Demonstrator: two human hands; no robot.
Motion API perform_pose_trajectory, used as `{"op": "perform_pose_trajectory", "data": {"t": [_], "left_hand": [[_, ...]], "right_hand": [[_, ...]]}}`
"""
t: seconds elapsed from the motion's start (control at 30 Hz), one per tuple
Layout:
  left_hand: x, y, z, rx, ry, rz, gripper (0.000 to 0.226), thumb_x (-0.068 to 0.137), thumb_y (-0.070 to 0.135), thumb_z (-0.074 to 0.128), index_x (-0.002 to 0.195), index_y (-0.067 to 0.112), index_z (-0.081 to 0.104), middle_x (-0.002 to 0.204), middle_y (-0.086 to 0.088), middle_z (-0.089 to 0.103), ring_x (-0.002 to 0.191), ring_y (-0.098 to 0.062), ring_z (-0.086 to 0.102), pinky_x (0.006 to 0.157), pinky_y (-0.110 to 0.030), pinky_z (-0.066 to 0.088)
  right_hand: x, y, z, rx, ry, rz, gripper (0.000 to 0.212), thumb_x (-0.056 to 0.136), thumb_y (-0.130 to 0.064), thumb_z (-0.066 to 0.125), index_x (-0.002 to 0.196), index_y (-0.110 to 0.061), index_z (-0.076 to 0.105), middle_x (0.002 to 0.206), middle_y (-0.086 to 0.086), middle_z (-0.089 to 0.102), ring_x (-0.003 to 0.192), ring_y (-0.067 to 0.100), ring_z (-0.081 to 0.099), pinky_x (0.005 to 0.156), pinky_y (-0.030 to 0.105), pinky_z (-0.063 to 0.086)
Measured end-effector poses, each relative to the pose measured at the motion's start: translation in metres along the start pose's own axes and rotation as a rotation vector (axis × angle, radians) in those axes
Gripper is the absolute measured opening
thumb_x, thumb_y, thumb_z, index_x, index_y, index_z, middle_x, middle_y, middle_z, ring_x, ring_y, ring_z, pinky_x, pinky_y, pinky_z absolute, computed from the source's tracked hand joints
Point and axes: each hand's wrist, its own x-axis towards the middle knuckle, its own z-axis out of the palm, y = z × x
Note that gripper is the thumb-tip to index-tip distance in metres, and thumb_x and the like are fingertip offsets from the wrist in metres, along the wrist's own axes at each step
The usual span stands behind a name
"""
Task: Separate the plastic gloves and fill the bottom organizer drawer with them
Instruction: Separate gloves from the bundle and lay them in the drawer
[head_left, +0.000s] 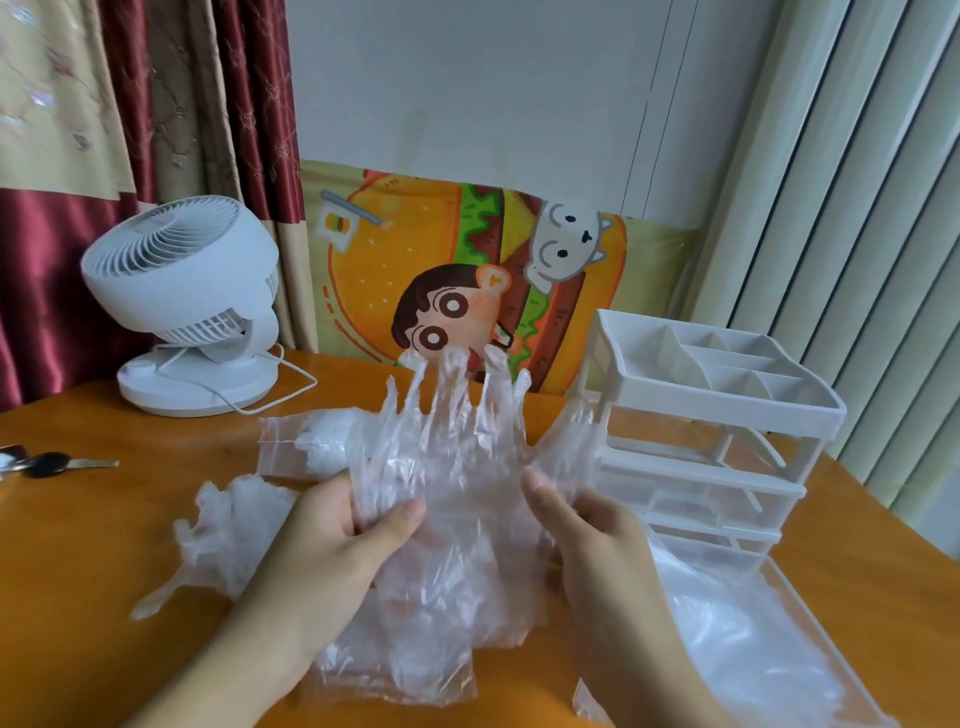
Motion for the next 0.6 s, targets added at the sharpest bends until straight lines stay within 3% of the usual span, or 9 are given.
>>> {"op": "perform_pose_trajectory", "data": {"t": [0.07,0.2,0.27,0.33,0.43,0.53,0.6], "left_hand": [[0.000,0.000,-0.001,-0.019,0.002,0.001,0.007,0.094,0.033,0.072,0.099,0.031,0.076,0.095,-0.015,0.077,0.095,-0.034,0.074,0.093,-0.062,0.056],[0.000,-0.003,0.001,-0.035,-0.005,0.020,0.009,0.096,0.030,0.070,0.102,0.036,0.073,0.095,-0.020,0.074,0.095,-0.036,0.072,0.097,-0.060,0.053],[-0.003,-0.001,0.004,-0.050,0.021,0.034,0.015,0.098,0.025,0.067,0.109,0.033,0.071,0.091,-0.009,0.078,0.090,-0.027,0.075,0.096,-0.054,0.056],[-0.004,0.002,0.005,-0.062,0.034,0.033,0.019,0.099,0.020,0.065,0.117,0.027,0.068,0.094,-0.002,0.080,0.090,-0.020,0.077,0.095,-0.050,0.057],[0.002,-0.004,0.002,-0.052,0.037,0.002,0.034,0.099,0.026,0.066,0.132,0.022,0.060,0.098,-0.001,0.080,0.091,-0.017,0.076,0.087,-0.039,0.059],[0.000,-0.006,0.000,0.110,0.293,0.164,0.028,0.092,0.026,0.074,0.115,0.031,0.058,0.090,0.009,0.069,0.086,-0.020,0.069,0.071,-0.024,0.051],[-0.002,-0.003,-0.001,0.115,0.344,0.314,0.022,0.088,0.029,0.078,0.102,0.029,0.061,0.082,0.005,0.060,0.080,-0.021,0.063,0.071,-0.026,0.051]], "right_hand": [[-0.002,0.000,0.001,-0.052,-0.003,-0.029,0.034,0.097,-0.029,0.074,0.067,-0.013,0.073,0.056,0.000,0.061,0.053,0.017,0.055,0.053,0.031,0.045],[-0.001,0.002,0.002,-0.075,0.036,-0.095,0.032,0.097,-0.030,0.075,0.077,-0.005,0.071,0.064,0.008,0.069,0.055,0.025,0.062,0.054,0.038,0.050],[-0.002,0.000,0.004,0.007,-0.046,-0.027,0.027,0.098,-0.031,0.073,0.085,-0.007,0.076,0.071,0.000,0.074,0.062,0.020,0.070,0.059,0.035,0.055],[-0.003,0.000,0.007,0.020,-0.096,0.014,0.012,0.098,-0.019,0.074,0.097,-0.008,0.079,0.088,0.009,0.081,0.080,0.032,0.079,0.074,0.046,0.065],[-0.002,0.002,0.009,0.010,-0.027,0.003,0.006,0.095,-0.004,0.072,0.097,-0.004,0.077,0.093,0.022,0.079,0.090,0.047,0.076,0.081,0.062,0.063],[-0.001,-0.001,0.001,0.082,0.014,-0.021,0.008,0.094,-0.001,0.066,0.098,0.000,0.074,0.097,0.035,0.072,0.088,0.057,0.070,0.072,0.060,0.060],[-0.003,-0.005,-0.001,0.031,0.021,-0.119,0.012,0.094,0.003,0.063,0.094,-0.002,0.074,0.091,0.032,0.072,0.073,0.041,0.070,0.063,0.044,0.054]]}}
